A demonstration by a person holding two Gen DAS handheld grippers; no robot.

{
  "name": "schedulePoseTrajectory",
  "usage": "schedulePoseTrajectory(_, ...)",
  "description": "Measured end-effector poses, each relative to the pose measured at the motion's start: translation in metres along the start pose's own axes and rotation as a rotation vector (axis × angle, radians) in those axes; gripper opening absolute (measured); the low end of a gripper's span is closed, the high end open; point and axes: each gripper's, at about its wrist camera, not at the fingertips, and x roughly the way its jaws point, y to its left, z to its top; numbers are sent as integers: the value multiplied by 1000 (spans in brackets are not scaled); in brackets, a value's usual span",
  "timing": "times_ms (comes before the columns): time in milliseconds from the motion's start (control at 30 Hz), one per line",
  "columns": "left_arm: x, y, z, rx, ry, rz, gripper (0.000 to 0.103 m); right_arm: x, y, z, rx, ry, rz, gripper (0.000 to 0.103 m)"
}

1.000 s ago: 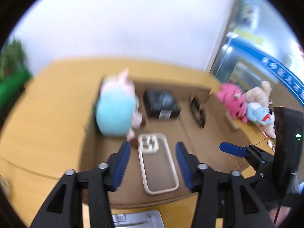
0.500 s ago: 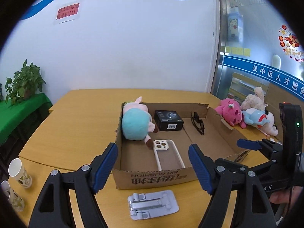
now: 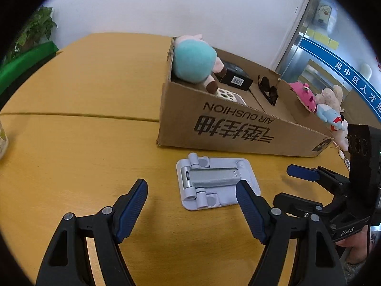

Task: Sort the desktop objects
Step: 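Move both grippers to the white phone stand on the table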

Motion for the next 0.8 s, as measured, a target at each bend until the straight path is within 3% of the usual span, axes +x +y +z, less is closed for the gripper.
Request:
schedulePoseTrajectory(133,10,0,-2,-9,18,-18,75,18,1,3,26,16,5,99)
schedulePoseTrajectory(233,21,-2,-5,9,67,-14,61,25,3,8,21,17,-4,95)
schedulePoseTrajectory(267,24,-2,-6,9,86,-2,52,27,4,8,18,22,-5,92)
schedulePoseTrajectory(367,23,0,-8,5,80,-6,46,35,8,5,4,47,-7,81)
schedulePoseTrajectory(467,24,3,-8,-12,90,-35,29,37,14,4,-27,46,-40,73)
schedulePoseTrajectory(567,24,-2,-8,22,87,-11,30,37,17,5,-24,43,-13,45)
schedulePoseTrajectory(800,17,-8,-10,28,67,-4,27,31,21,0,-14,25,-11,43)
